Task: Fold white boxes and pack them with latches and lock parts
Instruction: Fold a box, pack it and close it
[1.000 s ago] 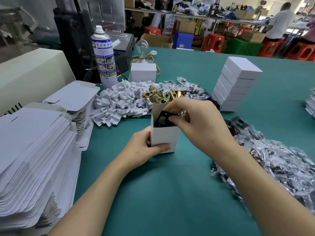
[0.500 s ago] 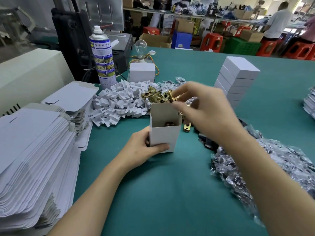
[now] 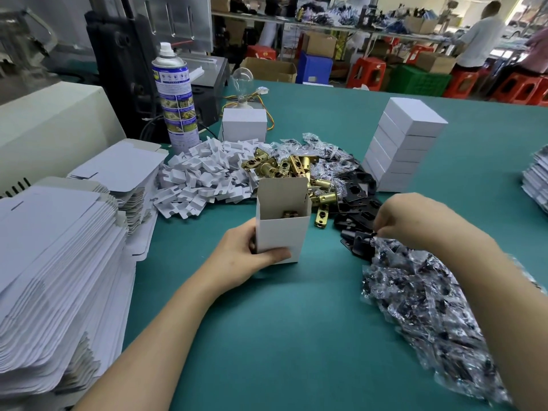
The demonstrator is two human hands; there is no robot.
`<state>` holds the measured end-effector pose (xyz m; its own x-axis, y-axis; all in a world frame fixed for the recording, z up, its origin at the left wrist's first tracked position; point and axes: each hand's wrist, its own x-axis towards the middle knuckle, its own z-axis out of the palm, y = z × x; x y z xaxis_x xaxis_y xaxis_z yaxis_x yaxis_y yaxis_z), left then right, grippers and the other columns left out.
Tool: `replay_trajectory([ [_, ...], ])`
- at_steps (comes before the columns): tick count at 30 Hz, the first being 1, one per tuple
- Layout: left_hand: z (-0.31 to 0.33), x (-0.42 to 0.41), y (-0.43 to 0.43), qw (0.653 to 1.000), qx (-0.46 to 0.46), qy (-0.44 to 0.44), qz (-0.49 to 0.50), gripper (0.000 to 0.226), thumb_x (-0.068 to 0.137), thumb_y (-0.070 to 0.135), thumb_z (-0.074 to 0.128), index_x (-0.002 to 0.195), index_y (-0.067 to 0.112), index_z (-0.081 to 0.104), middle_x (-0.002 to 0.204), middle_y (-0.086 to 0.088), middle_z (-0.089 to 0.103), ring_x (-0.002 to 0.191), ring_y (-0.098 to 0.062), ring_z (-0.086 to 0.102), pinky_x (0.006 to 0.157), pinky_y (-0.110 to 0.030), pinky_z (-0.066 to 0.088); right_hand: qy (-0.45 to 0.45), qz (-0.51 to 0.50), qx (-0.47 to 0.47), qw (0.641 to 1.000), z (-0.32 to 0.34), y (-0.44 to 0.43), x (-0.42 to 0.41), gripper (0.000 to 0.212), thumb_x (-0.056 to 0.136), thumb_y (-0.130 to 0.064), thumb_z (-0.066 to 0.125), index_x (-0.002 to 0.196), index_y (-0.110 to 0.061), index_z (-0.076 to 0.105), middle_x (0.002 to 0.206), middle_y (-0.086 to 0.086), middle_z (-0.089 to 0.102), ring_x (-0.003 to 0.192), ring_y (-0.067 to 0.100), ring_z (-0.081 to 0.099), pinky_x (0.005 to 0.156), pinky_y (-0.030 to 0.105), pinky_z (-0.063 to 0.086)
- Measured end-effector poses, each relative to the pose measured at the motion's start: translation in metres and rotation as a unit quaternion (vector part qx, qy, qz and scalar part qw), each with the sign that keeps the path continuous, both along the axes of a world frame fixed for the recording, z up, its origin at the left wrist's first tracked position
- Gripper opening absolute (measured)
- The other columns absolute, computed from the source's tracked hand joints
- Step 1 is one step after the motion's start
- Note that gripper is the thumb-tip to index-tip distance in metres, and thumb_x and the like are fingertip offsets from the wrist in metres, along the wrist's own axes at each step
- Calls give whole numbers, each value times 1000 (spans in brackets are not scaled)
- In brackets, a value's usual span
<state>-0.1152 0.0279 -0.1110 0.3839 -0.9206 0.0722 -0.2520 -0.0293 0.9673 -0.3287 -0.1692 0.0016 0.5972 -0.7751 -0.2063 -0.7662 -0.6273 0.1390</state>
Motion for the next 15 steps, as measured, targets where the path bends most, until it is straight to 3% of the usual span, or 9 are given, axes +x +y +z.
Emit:
replay_trajectory([
  [8,-2,0,-1,1000,3,6,1,44,85,24,89,112,51,67,109,24,76,101,0,71,85,-13,54,16,38,38,998,-2,1,2,25,86,-31,79,67,-38,64,78,-20,66,84,13,66,78,34,58],
  [15,-3,1,-1,1000,4,11,-3,44,84,25,89,112,51,67,109,25,76,101,0,71,84,-12,53,20,43,21,999,-3,11,6,11,83,-22,77,74,-26,74,82,-11,71,86,19,69,74,35,60],
])
